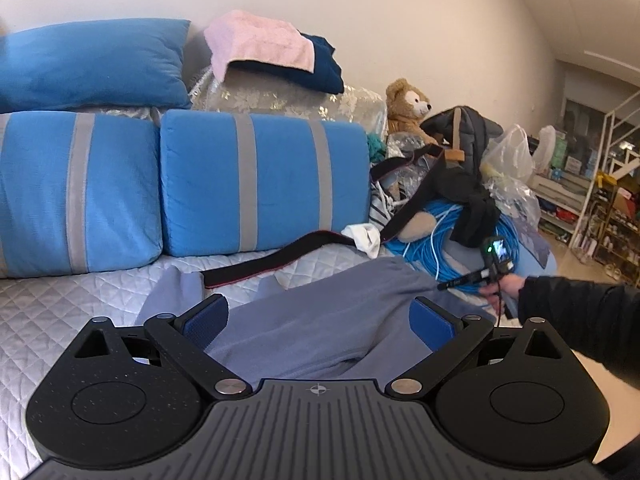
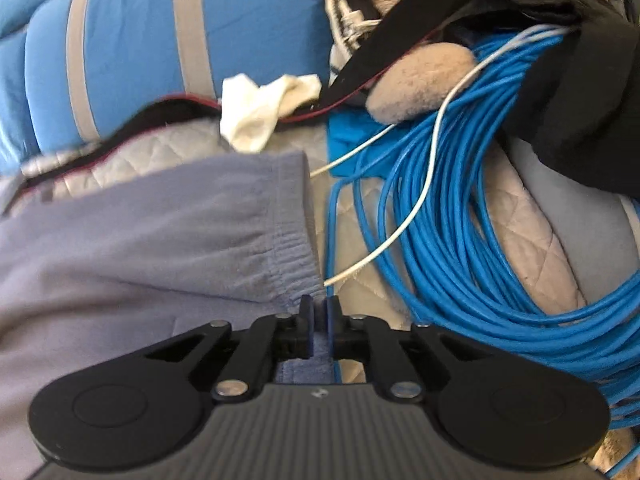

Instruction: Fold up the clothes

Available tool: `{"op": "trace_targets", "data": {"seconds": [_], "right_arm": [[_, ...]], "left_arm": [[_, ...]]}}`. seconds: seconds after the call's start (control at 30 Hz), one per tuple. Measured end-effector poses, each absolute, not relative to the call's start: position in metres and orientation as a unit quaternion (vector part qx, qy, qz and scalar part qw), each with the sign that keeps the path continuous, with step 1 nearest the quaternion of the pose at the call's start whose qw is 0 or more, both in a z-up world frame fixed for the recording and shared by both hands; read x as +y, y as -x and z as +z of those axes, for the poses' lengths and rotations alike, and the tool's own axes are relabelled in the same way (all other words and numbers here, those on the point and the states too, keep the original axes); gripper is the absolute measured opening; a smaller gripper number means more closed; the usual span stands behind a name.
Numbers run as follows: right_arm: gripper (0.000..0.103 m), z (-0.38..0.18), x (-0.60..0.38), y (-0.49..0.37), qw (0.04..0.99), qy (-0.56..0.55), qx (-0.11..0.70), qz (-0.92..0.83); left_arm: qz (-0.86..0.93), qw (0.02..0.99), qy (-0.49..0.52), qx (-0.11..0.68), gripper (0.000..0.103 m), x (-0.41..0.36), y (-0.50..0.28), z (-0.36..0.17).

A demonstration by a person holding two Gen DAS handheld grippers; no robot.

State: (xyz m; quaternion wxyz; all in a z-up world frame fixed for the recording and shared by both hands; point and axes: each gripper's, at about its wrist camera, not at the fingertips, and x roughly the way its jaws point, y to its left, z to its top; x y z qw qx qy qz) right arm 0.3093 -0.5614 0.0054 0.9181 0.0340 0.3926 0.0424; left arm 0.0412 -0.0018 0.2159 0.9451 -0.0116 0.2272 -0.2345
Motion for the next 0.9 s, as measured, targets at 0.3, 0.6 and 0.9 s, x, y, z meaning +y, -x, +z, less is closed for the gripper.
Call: {"op": "trace_targets", "data": {"seconds": [0.3, 0.6, 0.9], "right_arm": [[0.096, 0.026, -0.539, -0.290, 0.927, -0.026, 0.373, 0.021], [0.103, 0.100, -0.476, -0.210, 0.934, -0.008, 0.340, 0.109], [0.103, 0.122, -0.395, -0.136, 0.928, 0.047, 0.314, 0.195]], "left_arm": [[-0.211, 0.953, 0.021, 0.217, 0.100, 0.016, 0.005, 0.257], [-0.155, 0.971, -0.017, 0.183, 0.100, 0.057, 0.070, 0.333], [-0.163, 0.955, 0.001, 0.247, 0.100, 0.080, 0.045, 0.296]]}}
